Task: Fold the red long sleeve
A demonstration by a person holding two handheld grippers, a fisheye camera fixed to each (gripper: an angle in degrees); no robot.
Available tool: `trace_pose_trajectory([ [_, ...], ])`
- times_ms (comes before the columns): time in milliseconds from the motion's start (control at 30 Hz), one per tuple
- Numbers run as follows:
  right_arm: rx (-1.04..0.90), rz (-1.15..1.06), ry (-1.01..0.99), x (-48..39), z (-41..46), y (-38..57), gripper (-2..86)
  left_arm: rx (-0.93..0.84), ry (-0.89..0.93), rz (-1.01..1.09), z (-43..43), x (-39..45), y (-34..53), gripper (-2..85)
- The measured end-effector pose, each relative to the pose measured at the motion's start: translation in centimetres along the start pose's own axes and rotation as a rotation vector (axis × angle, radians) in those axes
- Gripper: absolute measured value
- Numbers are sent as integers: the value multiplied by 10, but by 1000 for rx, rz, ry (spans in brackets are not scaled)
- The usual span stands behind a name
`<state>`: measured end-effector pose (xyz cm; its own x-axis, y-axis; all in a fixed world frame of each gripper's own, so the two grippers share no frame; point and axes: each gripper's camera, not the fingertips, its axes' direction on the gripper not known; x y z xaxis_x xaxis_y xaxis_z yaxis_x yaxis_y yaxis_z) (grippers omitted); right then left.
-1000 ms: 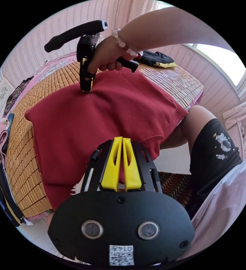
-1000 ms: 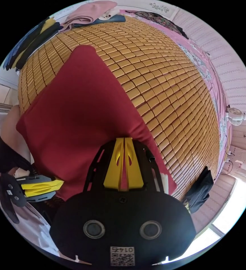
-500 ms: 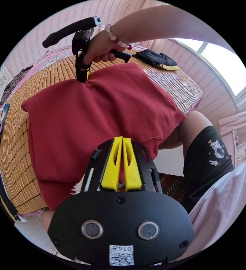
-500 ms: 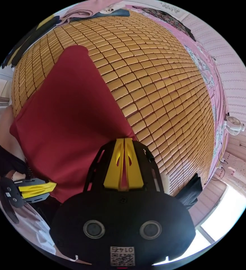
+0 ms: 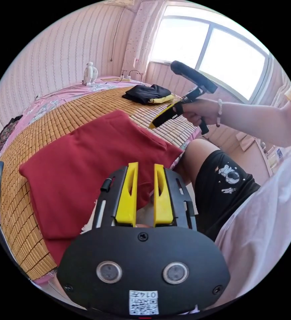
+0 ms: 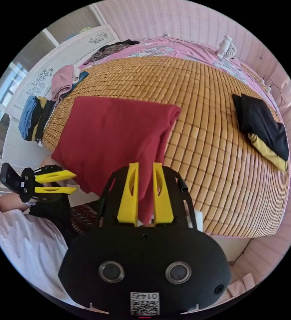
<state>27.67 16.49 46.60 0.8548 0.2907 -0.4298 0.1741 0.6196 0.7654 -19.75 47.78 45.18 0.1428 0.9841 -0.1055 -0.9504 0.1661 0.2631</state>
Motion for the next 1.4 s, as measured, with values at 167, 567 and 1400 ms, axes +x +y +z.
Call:
trace_pose_trajectory([
  [167,-121,113,-141,46,20,63,102,-68,63,105,22,34,-23,146],
  [567,160,204,-583,117,-44,130,26,-139,-5,217,49,76,-64,174],
  [1400,492,694,-1010,202,7,186,49,-48,5,41,-121,27,13,42],
])
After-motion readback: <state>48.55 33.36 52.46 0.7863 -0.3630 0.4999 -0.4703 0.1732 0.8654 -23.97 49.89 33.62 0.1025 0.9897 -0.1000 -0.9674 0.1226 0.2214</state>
